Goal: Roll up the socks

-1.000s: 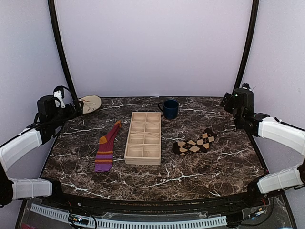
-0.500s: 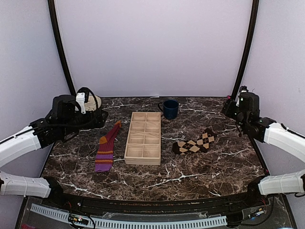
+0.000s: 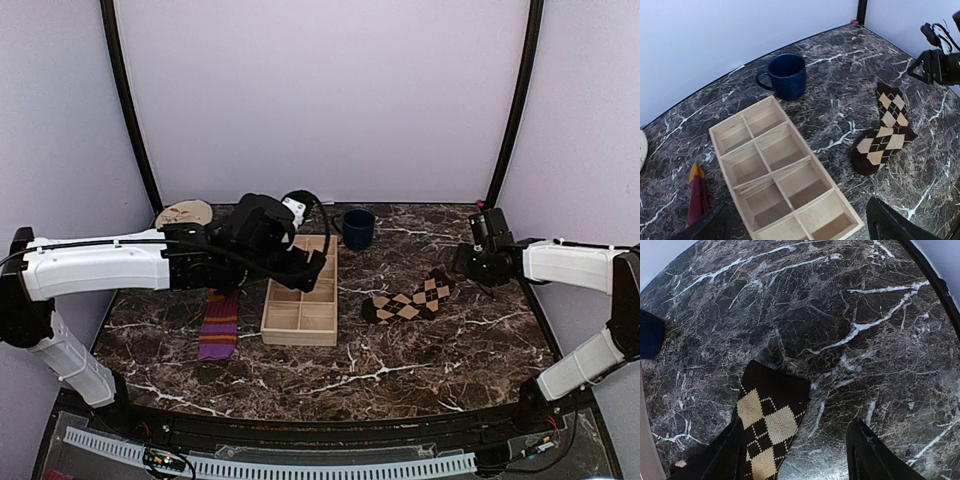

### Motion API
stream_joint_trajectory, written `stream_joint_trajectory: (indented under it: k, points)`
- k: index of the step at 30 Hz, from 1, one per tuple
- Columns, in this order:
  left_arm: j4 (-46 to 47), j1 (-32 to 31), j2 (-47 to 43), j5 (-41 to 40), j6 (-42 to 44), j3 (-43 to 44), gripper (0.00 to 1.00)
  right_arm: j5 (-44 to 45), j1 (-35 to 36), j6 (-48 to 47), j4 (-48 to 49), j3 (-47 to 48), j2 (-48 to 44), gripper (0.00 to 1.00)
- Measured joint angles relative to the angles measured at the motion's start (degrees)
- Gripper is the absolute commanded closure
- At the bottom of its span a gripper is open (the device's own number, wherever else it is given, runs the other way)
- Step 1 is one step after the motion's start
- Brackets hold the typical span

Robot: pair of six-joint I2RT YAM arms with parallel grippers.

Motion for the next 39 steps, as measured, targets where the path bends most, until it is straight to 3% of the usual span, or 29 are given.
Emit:
stream_joint_trajectory:
  k: [18, 31, 39]
  points:
    - [-5.0, -2.4, 31.0, 13.8, 7.1, 26.4, 0.08, -8.0, -1.6, 5.0, -0.8, 1.5, 8.1, 0.39]
    - [-9.2, -2.1, 42.8, 13.7, 3.9, 37.8, 0.08, -8.9, -2.8, 4.9, -0.8, 6.5, 14.8, 0.39]
    - [-12.7, 0.5, 45.1, 13.3, -1.6, 38.6, 0.08, -9.7, -4.1, 3.7, -0.9, 8.4, 18.1, 0.4]
